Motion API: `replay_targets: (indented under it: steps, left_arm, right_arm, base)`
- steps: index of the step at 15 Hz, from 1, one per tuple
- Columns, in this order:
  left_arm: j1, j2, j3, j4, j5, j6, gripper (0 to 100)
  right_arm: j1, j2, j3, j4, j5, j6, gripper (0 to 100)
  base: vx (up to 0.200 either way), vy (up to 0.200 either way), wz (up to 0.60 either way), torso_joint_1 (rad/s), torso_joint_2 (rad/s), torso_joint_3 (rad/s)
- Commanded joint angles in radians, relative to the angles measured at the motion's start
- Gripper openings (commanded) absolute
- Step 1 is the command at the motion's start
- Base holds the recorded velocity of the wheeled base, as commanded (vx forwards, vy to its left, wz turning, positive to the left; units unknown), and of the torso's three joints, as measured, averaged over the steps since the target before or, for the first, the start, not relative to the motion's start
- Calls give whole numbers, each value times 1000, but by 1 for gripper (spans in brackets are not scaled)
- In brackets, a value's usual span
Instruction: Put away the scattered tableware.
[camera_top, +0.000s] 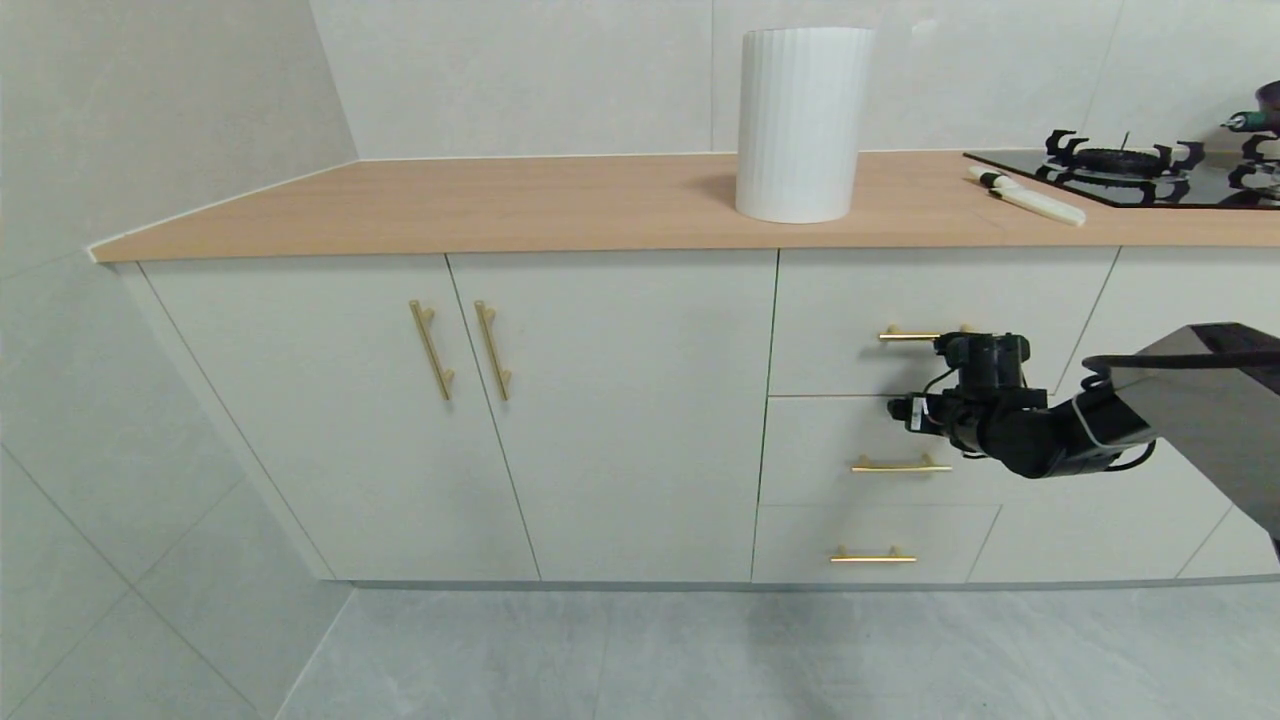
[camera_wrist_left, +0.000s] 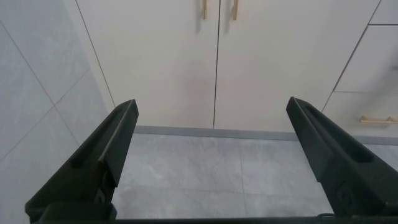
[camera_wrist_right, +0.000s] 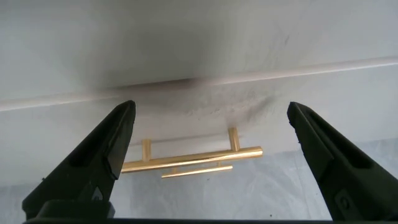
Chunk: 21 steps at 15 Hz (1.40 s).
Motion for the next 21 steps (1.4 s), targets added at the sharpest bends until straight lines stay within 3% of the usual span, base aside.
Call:
replay_targets:
  steps: [1, 6, 9, 11, 14, 17, 18, 19, 21]
  left_arm:
    - [1, 0, 0, 0, 0, 0, 100]
    - [1, 0, 0, -1, 0, 0, 100]
    - [1, 0, 0, -1, 0, 0, 100]
    - [1, 0, 0, -1, 0, 0, 100]
    - [1, 0, 0, -1, 0, 0, 100]
    - [1, 0, 0, -1, 0, 0, 100]
    - [1, 0, 0, -1, 0, 0, 100]
    - [1, 0, 0, -1, 0, 0, 100]
    - [1, 0, 0, -1, 0, 0, 100]
  right_arm:
    - [1, 6, -4, 1, 0, 0, 100]
    - [4, -87, 71, 0, -42, 20, 100]
    - [7, -331, 342, -109, -83, 35, 100]
    - [14, -535, 562, -246, -186, 17, 100]
    - [25, -917, 832, -336, -250, -83, 100]
    - [21, -1259, 997, -312, -258, -184, 100]
    - [21, -1259, 997, -312, -258, -184, 100]
    - [21, -1462, 1067, -220, -270, -236, 100]
    - [21, -1704, 1071, -2, -292, -244, 100]
  base:
    - [0, 0, 0, 0, 0, 0]
    - [0, 0, 0, 0, 0, 0]
    - [0, 0, 0, 0, 0, 0]
    - [0, 0, 0, 0, 0, 0]
    - [0, 0, 0, 0, 0, 0]
    - [0, 0, 0, 0, 0, 0]
    - [0, 0, 0, 0, 0, 0]
    - [0, 0, 0, 0, 0, 0]
    - [0, 0, 0, 0, 0, 0]
